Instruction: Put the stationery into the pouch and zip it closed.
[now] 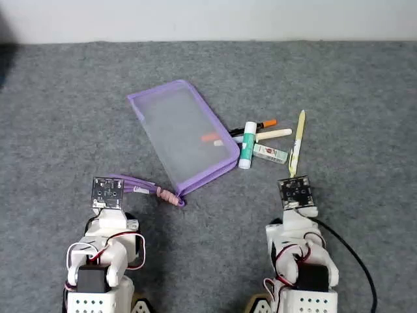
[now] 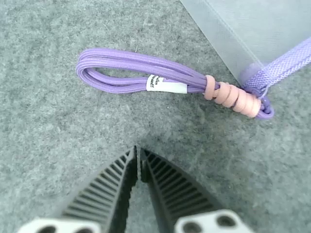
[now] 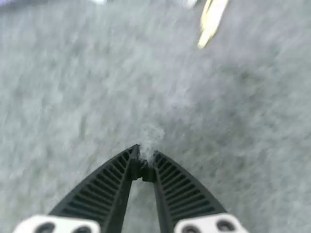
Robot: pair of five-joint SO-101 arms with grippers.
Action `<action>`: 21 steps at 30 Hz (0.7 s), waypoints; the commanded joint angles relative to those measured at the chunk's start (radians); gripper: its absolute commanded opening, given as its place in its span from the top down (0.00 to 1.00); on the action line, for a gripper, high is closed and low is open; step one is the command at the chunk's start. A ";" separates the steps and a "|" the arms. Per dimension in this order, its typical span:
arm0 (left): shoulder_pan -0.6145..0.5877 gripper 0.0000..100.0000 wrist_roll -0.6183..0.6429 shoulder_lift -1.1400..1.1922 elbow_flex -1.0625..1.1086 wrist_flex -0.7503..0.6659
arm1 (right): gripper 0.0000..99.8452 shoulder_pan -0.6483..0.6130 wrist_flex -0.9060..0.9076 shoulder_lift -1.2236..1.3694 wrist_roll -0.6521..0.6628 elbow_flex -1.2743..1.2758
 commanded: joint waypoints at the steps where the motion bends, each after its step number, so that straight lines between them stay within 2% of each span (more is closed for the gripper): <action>1: -0.003 0.99 0.006 -0.014 -0.019 0.005 | 0.99 0.012 -0.045 -0.001 -0.084 -0.114; 8: -0.003 0.99 0.006 -0.014 -0.019 0.005 | 0.99 -0.229 -0.039 0.107 -0.241 -0.327; 13: -0.003 0.99 0.006 -0.014 -0.019 0.005 | 0.99 -0.387 -0.039 0.433 -0.338 -0.520; 21: -0.003 0.99 0.006 -0.014 -0.019 0.005 | 0.99 -0.613 -0.117 0.972 -0.400 -0.830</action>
